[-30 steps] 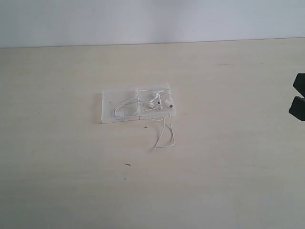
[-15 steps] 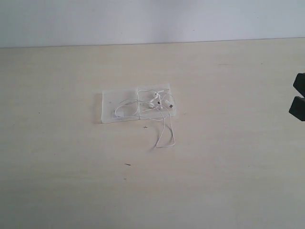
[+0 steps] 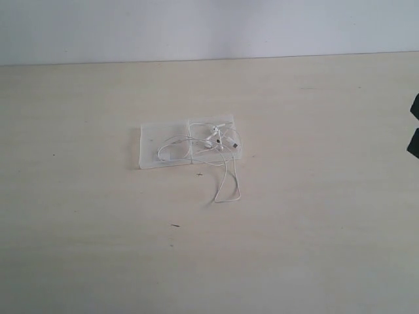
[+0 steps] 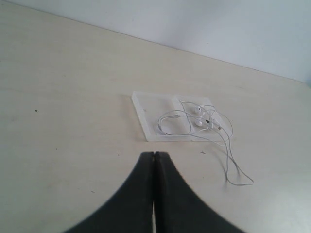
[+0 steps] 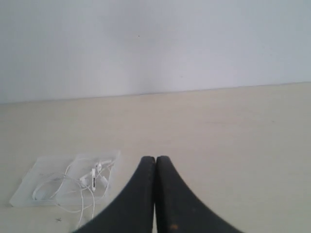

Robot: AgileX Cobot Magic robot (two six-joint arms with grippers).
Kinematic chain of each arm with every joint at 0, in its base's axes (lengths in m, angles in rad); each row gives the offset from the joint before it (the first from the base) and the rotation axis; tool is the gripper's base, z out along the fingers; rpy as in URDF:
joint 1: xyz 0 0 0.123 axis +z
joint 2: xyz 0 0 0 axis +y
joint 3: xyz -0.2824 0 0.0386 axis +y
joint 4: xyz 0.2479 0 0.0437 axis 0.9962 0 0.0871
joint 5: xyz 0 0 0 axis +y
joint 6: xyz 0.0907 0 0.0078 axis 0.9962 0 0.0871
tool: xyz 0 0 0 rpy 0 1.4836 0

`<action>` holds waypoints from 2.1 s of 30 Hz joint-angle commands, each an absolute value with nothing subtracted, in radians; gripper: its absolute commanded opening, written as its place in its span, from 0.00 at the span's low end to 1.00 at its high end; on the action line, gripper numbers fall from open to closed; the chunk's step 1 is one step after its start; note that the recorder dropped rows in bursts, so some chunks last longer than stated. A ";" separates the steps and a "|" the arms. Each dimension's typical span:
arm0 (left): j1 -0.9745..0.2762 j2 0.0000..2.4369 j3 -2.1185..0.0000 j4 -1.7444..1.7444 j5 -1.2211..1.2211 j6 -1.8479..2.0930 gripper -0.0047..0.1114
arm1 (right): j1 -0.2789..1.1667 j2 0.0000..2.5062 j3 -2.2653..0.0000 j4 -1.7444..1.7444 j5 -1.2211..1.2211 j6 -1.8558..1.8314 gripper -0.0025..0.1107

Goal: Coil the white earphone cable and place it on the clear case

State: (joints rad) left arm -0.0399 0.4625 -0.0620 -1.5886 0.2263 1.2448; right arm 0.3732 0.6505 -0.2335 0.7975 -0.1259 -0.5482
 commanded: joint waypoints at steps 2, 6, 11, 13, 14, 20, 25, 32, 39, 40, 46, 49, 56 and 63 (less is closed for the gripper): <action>-0.045 0.453 -0.055 -1.596 0.229 1.251 0.04 | 0.371 0.525 -0.166 0.725 -0.161 -0.559 0.02; -0.045 0.453 -0.055 -1.596 0.229 1.251 0.04 | 0.359 0.401 -0.064 0.723 -0.207 -0.580 0.02; -0.045 0.453 -0.055 -1.596 0.229 1.251 0.04 | 0.313 0.228 0.000 0.727 -0.258 -0.573 0.02; -0.045 0.453 -0.055 -1.596 0.229 1.251 0.04 | 0.299 0.171 0.000 0.725 -0.223 -0.589 0.02; -0.045 0.453 -0.055 -1.596 0.229 1.251 0.04 | 0.290 0.119 0.000 0.723 -0.174 -0.602 0.02; -0.045 0.453 -0.055 -1.596 0.229 1.252 0.04 | 0.290 0.000 0.000 0.731 0.161 -0.597 0.02; -0.045 0.453 -0.055 -1.596 0.229 1.252 0.04 | 0.290 0.000 0.000 0.567 0.098 -0.631 0.02; -0.045 0.453 -0.055 -1.596 0.229 1.252 0.04 | 0.290 0.000 0.000 0.062 0.099 -0.112 0.02; -0.045 0.453 -0.055 -1.596 0.232 1.252 0.04 | 0.290 0.000 0.000 -0.218 0.269 0.239 0.02; -0.045 0.453 -0.055 -1.596 0.232 1.252 0.04 | 0.290 0.000 0.000 -0.216 0.269 0.239 0.02; -0.045 0.453 -0.055 -1.592 0.232 1.252 0.04 | 0.290 0.000 0.000 -0.216 0.267 0.239 0.02; -0.045 0.453 -0.055 -1.592 0.232 1.252 0.04 | 0.290 0.000 0.000 -0.216 0.267 0.239 0.02; -0.048 0.453 -0.055 -1.592 0.232 1.252 0.04 | 0.290 0.000 0.000 -0.216 0.267 0.239 0.02; -0.066 0.453 -0.055 -1.592 0.231 1.252 0.04 | 0.290 0.000 0.000 -0.216 0.267 0.239 0.02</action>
